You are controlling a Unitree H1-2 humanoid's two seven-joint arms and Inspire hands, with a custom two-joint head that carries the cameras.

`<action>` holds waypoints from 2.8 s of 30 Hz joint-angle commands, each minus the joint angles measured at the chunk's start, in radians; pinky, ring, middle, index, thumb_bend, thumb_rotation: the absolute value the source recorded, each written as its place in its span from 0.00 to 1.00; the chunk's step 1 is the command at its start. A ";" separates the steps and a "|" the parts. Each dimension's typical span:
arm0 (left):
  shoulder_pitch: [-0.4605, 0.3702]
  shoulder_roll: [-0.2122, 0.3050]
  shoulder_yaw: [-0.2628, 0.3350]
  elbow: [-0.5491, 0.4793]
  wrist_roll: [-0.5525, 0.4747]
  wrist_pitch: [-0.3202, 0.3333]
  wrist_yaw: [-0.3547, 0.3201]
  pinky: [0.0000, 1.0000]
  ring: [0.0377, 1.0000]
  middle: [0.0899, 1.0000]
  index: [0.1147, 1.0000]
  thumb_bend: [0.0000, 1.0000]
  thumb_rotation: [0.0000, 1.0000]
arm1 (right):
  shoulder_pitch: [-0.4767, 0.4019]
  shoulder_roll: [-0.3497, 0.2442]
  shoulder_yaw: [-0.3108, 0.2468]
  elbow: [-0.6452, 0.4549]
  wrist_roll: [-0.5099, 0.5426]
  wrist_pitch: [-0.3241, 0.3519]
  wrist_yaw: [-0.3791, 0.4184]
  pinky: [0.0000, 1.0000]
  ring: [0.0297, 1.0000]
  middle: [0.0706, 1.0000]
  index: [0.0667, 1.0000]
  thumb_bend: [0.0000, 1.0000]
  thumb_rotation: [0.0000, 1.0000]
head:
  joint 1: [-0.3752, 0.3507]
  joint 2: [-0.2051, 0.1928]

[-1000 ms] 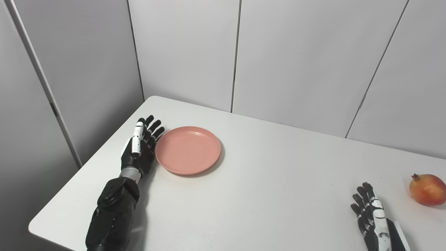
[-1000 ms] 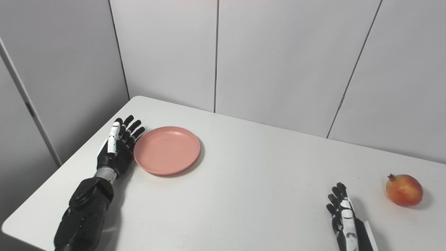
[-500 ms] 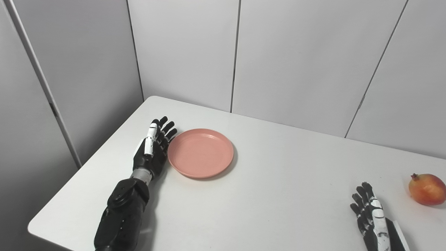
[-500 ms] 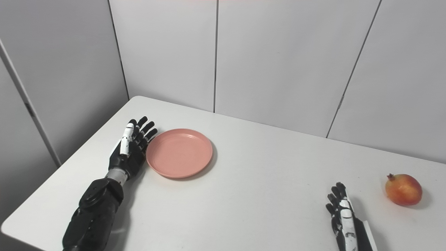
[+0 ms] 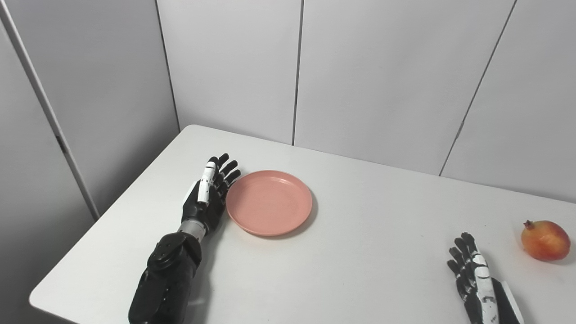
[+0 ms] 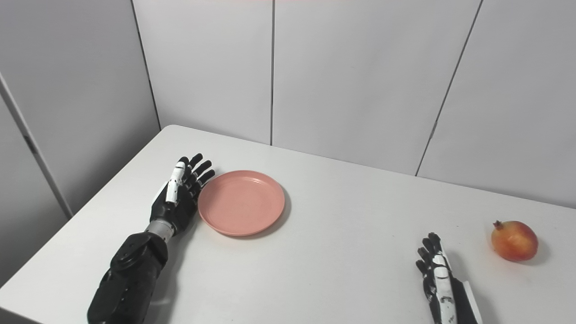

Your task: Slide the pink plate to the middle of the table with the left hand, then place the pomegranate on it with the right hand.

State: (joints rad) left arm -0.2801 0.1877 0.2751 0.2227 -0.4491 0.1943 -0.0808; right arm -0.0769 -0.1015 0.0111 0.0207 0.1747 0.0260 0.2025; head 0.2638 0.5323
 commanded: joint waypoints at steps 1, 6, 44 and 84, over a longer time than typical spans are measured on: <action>-0.027 -0.008 -0.014 -0.013 0.013 0.022 0.005 0.94 0.93 0.93 0.92 0.39 1.00 | 0.006 0.012 0.011 0.000 0.002 -0.006 0.006 1.00 1.00 1.00 1.00 0.38 1.00 | -0.002 0.002; -0.027 -0.013 -0.028 -0.014 0.016 0.025 -0.008 0.94 0.93 0.93 0.93 0.39 1.00 | 0.007 0.015 0.014 -0.004 -0.001 -0.006 0.003 1.00 1.00 1.00 1.00 0.36 1.00 | -0.009 0.000; -0.032 -0.137 -0.179 -0.063 0.117 0.069 -0.009 0.92 0.91 0.90 0.90 0.39 1.00 | 0.012 0.048 0.021 -0.013 -0.018 0.000 -0.019 1.00 1.00 1.00 1.00 0.38 1.00 | -0.120 0.040; 0.080 -0.242 -0.281 -0.175 0.194 0.066 -0.036 0.93 0.93 0.93 0.91 0.40 1.00 | 0.012 0.085 0.063 -0.055 -0.058 0.033 -0.057 1.00 1.00 1.00 1.00 0.43 1.00 | -0.261 0.112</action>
State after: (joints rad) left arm -0.2019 -0.0496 0.0020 0.0616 -0.2511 0.2503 -0.1055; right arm -0.0570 -0.0297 0.0579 -0.0148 0.1129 0.0380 0.1343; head 0.0015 0.6443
